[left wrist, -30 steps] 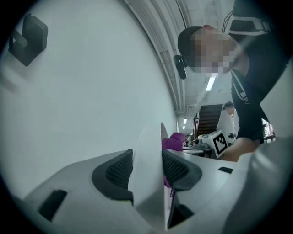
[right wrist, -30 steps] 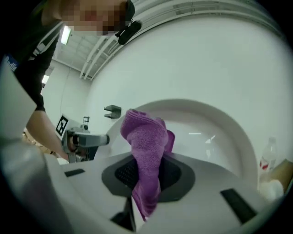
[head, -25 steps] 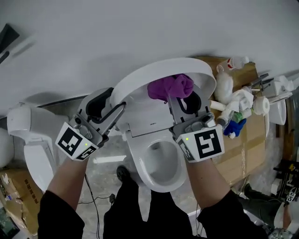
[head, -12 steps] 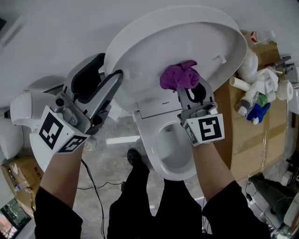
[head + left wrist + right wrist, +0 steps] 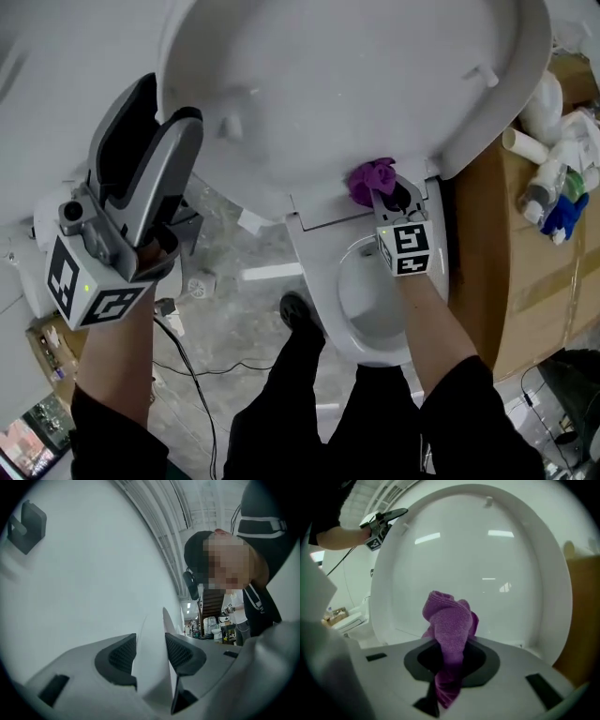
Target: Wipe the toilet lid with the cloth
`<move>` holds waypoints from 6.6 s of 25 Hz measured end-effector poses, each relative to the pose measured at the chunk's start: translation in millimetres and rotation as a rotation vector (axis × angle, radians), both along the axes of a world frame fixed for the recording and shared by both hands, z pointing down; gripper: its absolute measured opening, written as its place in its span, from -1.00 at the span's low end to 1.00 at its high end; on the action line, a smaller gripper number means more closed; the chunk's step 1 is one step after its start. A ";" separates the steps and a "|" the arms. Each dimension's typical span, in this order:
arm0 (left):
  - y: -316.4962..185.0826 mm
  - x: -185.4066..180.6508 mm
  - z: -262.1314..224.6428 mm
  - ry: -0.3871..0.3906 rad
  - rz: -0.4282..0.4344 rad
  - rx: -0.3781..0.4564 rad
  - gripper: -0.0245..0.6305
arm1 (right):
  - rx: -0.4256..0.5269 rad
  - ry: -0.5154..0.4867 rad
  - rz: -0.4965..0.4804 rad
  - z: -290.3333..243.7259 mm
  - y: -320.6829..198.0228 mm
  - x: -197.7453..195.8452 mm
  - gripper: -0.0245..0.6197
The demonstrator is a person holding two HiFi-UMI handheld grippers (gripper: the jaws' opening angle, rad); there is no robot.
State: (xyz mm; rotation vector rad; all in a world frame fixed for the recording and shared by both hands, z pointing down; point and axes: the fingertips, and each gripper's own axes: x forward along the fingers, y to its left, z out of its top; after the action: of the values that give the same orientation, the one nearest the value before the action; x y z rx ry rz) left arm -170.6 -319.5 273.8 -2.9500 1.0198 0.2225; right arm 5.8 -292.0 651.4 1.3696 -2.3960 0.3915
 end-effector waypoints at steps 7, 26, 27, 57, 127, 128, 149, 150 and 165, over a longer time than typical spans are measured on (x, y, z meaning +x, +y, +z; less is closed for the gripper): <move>0.1 -3.0 5.4 -0.015 -0.019 -0.027 -0.31 | 0.040 -0.015 -0.058 -73.8 5.9 -14.9 -0.69; -2.3 3.1 7.2 -0.055 0.002 -0.053 -0.32 | 0.457 -0.151 0.005 -357.0 -75.2 17.3 -0.69; -3.0 3.5 6.9 -0.048 0.002 -0.049 -0.32 | 0.453 -0.146 0.010 -342.7 -73.3 19.4 -0.69; -2.4 -4.8 6.3 0.006 -0.062 -0.070 -0.32 | 0.295 0.012 0.091 -196.8 -38.2 86.2 -0.69; 268.6 77.6 32.4 -0.224 0.313 -0.510 -0.77 | 0.167 -0.031 -0.145 -495.5 337.4 34.1 -0.69; 263.5 77.9 26.8 -0.208 0.282 -0.510 -0.78 | 0.177 -0.041 -0.158 -497.8 337.2 40.0 -0.69; 335.7 117.9 145.4 -0.263 0.088 -0.647 -0.87 | 0.095 -0.129 -0.358 -420.6 335.5 57.1 -0.69; 343.8 120.8 151.7 -0.276 0.106 -0.643 -0.87 | 0.079 -0.129 -0.359 -412.9 337.4 52.9 -0.69; 417.4 143.7 251.9 -0.325 0.275 -0.729 -0.87 | -0.066 -0.106 -0.345 -315.4 355.9 9.0 -0.69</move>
State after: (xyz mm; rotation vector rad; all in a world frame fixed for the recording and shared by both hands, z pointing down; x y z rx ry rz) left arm -26.9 97.9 525.6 -3.5610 0.7592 -0.7689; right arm 14.8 63.8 336.0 0.9021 -2.6157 0.4524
